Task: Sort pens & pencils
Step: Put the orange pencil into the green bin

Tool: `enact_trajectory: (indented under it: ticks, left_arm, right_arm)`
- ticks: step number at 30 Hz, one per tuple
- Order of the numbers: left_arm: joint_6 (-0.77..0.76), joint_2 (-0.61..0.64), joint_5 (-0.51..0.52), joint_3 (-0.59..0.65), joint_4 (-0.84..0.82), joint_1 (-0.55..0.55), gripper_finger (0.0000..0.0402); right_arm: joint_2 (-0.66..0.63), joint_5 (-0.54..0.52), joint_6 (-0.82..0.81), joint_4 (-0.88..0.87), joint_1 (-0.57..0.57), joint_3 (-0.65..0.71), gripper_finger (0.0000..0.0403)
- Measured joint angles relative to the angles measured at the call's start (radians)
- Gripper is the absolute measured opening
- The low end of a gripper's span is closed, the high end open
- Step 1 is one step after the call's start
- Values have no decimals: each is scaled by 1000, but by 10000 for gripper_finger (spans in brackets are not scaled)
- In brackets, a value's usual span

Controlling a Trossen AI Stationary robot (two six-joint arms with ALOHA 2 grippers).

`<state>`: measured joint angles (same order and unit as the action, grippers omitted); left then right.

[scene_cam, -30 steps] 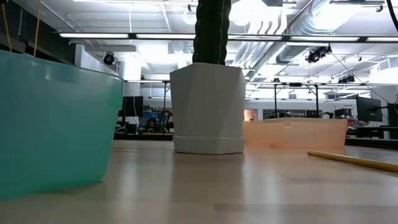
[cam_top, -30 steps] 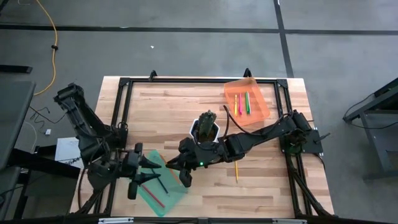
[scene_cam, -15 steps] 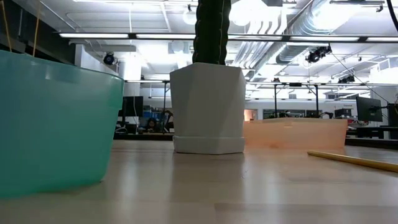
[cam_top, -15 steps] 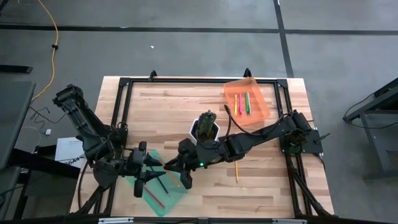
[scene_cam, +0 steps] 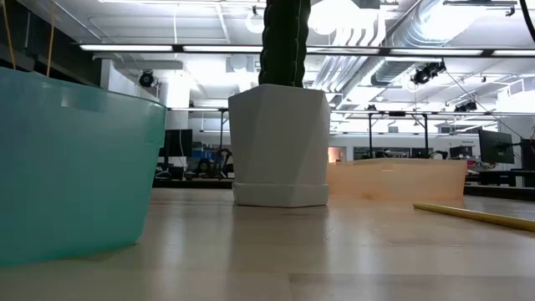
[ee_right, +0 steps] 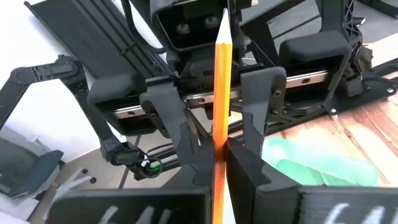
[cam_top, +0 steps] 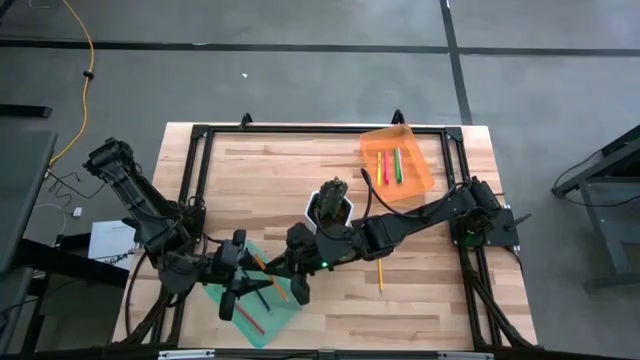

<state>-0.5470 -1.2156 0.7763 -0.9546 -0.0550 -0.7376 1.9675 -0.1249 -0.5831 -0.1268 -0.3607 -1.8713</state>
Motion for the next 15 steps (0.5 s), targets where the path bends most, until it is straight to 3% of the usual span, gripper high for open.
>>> enact_trajectory:
  ticks: [5, 15]
  left_arm:
    - [1, 0, -2, 0, 1, 0, 117]
    - [2, 1, -7, 0, 2, 0, 15]
  right_arm:
    - [0, 2, 0, 2, 0, 0, 10]
    - [0, 1, 13, 4, 0, 0, 10]
